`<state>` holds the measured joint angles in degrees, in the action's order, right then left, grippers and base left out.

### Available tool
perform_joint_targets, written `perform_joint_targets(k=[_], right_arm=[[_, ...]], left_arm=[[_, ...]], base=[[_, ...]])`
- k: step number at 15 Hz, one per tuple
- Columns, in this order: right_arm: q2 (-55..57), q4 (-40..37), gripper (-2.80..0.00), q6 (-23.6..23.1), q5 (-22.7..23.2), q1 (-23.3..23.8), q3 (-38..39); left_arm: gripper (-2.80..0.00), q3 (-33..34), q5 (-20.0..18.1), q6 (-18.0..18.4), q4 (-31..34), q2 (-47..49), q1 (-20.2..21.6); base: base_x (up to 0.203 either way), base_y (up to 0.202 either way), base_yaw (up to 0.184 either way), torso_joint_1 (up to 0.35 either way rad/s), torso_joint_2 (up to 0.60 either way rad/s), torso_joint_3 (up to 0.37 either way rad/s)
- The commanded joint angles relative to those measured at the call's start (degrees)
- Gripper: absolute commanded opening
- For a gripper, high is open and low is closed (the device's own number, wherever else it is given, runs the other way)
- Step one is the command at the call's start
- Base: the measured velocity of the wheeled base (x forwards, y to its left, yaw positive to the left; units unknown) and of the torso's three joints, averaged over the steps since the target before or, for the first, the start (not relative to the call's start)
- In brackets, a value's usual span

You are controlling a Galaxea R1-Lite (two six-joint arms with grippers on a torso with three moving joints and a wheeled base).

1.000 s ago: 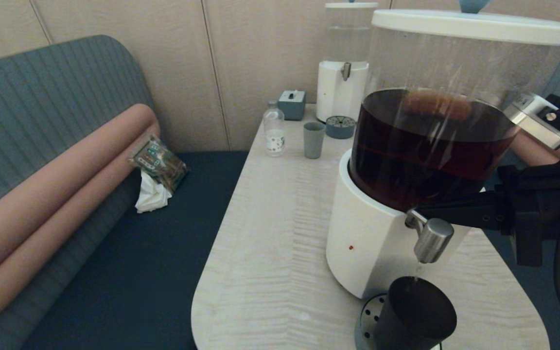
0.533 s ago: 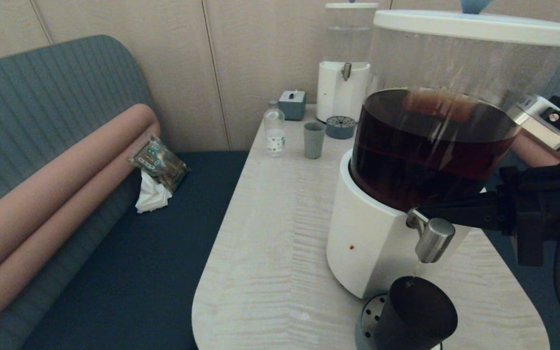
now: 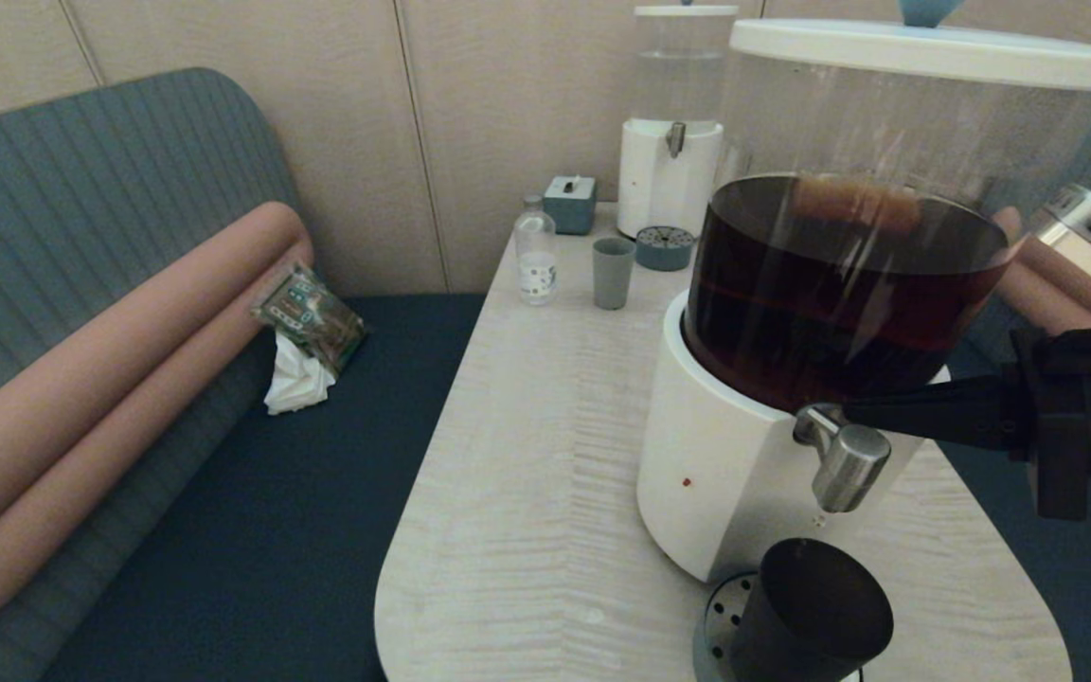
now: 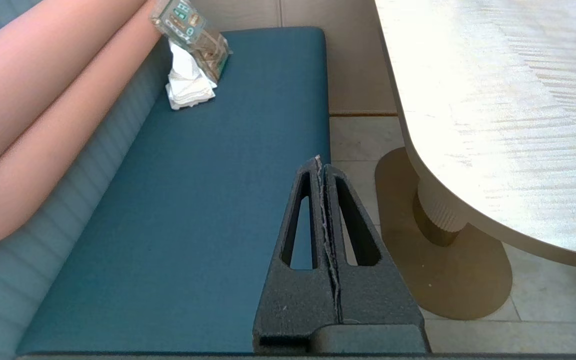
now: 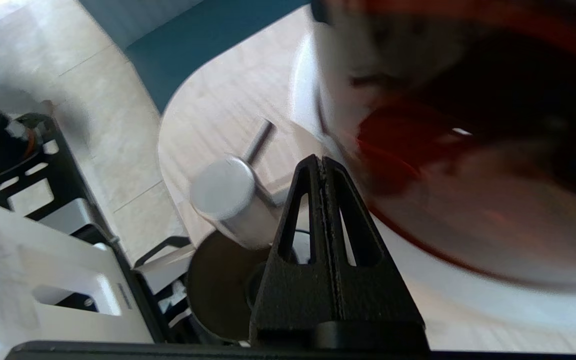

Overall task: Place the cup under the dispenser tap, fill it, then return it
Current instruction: Turn on the faucet, then turn off the faucet

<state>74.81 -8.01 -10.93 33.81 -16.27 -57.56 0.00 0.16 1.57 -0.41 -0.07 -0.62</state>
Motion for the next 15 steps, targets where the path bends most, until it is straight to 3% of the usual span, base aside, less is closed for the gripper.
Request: perform_joint_targets(k=[1,4,11,15], right_arm=[[-1.78,0.09,-2.8,-0.14,0.11,1.17,0.77],[-4.52,0.06,-2.8,-0.24,0.03,3.07,2.38],[-15.09,-0.26,-2.8,0.31,-0.22,14.94,7.6],[-22.58,-0.03,-2.8,0.99,-1.75,16.77,11.24]], left_arm=[[-2.8,0.0,0.02,0.01,-0.02,-0.01,0.01],[-2.8,0.0,0.02,0.01,-0.02,-0.01,0.01],[-2.8,0.0,0.02,0.01,-0.02,-0.01,0.01],[-2.8,0.0,0.02,0.01,-0.02,-0.01,0.01]], base=[[0.0,0.0,0.0,0.0,0.0,0.0],[0.0,0.0,0.0,0.0,0.0,0.0],[0.0,0.0,0.0,0.0,0.0,0.0],[0.0,0.0,0.0,0.0,0.0,0.0]])
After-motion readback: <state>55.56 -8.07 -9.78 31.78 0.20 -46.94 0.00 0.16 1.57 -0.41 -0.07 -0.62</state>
